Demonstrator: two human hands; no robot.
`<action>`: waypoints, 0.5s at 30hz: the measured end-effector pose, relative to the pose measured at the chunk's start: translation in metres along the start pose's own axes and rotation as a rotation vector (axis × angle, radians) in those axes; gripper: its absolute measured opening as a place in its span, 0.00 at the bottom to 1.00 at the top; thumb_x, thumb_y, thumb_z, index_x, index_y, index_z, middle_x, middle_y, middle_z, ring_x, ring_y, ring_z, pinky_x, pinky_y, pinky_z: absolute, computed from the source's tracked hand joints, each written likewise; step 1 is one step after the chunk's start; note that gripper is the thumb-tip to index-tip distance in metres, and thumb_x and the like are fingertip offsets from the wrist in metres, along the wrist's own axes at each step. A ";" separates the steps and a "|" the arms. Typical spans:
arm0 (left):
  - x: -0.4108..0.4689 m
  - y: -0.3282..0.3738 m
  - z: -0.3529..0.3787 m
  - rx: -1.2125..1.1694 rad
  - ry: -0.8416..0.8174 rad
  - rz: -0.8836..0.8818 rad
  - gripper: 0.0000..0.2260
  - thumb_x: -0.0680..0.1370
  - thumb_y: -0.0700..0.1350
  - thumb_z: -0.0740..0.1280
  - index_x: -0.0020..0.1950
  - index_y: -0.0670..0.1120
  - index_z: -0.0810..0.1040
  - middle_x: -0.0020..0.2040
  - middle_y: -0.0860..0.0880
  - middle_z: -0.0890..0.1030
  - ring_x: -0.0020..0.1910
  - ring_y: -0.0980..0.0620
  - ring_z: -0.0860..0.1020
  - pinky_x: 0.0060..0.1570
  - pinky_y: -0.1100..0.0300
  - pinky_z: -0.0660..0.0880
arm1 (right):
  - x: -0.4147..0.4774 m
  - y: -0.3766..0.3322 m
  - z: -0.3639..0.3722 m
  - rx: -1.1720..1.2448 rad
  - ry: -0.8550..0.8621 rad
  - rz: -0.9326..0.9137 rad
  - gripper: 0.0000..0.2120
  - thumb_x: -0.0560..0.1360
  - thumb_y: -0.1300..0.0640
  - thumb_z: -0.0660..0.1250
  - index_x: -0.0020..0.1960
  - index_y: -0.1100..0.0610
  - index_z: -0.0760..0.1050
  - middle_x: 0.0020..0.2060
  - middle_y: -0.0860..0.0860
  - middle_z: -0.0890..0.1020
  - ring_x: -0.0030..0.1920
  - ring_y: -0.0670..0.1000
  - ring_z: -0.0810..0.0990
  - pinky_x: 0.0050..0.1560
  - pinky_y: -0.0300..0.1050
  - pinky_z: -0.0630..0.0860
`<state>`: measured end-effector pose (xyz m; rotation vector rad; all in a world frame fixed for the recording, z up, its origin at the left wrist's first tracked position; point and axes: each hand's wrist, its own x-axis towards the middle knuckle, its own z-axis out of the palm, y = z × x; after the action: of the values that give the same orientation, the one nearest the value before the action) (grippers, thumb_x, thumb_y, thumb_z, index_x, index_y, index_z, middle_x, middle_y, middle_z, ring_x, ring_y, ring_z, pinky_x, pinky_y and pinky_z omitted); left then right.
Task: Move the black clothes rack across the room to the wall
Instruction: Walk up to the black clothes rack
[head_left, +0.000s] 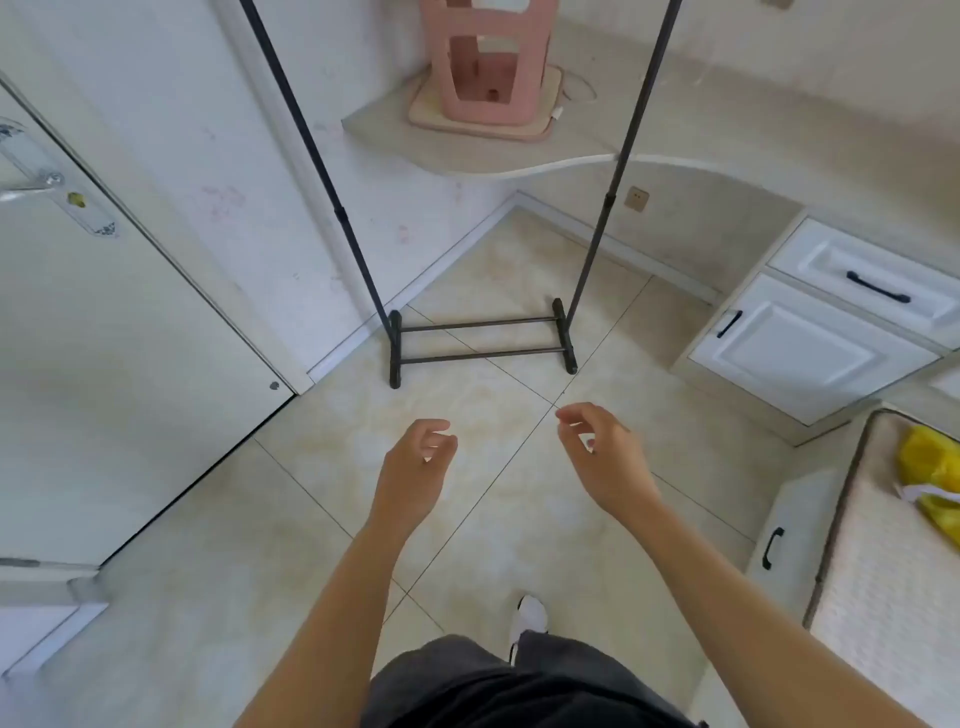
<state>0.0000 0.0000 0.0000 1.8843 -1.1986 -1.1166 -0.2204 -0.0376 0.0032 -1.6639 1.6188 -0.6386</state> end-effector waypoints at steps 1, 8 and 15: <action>0.007 0.006 0.004 -0.005 0.014 -0.003 0.11 0.79 0.48 0.63 0.61 0.51 0.76 0.52 0.54 0.78 0.53 0.55 0.76 0.41 0.70 0.68 | 0.010 0.001 -0.005 -0.007 0.004 0.008 0.08 0.80 0.55 0.61 0.57 0.51 0.76 0.52 0.43 0.79 0.52 0.43 0.76 0.52 0.41 0.74; 0.077 0.042 0.013 0.025 0.030 -0.014 0.11 0.80 0.47 0.63 0.61 0.49 0.75 0.51 0.53 0.78 0.51 0.54 0.76 0.43 0.69 0.69 | 0.099 -0.001 -0.024 -0.033 -0.032 0.039 0.09 0.80 0.56 0.60 0.58 0.52 0.75 0.53 0.44 0.78 0.52 0.44 0.76 0.50 0.38 0.70; 0.173 0.065 -0.004 0.020 0.021 -0.025 0.11 0.79 0.47 0.63 0.60 0.48 0.75 0.51 0.51 0.79 0.47 0.57 0.76 0.39 0.70 0.68 | 0.194 -0.026 -0.014 0.002 0.010 0.044 0.10 0.80 0.56 0.60 0.60 0.53 0.76 0.54 0.46 0.79 0.53 0.45 0.76 0.53 0.40 0.72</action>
<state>0.0179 -0.1841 0.0007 1.9264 -1.1819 -1.0988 -0.1973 -0.2320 0.0066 -1.6211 1.6562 -0.6269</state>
